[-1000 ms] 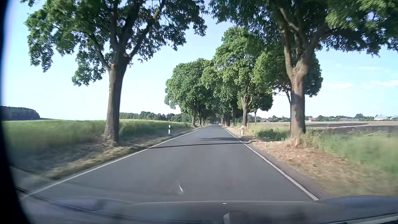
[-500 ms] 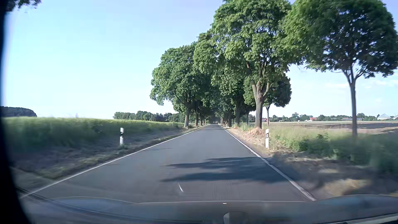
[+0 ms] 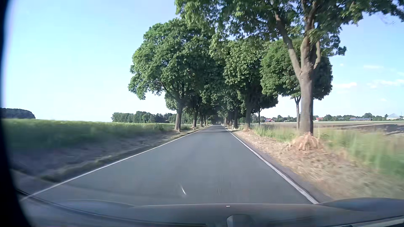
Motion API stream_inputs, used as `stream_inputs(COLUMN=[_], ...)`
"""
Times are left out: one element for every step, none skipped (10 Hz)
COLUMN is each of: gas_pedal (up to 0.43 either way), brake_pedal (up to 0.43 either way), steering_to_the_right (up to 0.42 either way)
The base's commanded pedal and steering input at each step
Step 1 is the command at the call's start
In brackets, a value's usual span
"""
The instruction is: Follow the waypoints while adhering to traffic rules and regulations
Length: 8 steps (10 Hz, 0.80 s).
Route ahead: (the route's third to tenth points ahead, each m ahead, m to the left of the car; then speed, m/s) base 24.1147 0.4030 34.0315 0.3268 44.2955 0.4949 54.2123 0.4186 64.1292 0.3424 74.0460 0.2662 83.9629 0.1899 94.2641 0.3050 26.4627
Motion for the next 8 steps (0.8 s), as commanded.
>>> stream_inputs(gas_pedal=[0.488,0.488,0.488,0.488,0.488,0.488,0.488,0.488], brake_pedal=[0.006,0.006,0.006,0.006,0.006,0.006,0.006,0.006], steering_to_the_right=[0.000,0.000,0.000,0.001,0.001,0.001,0.001,0.001])
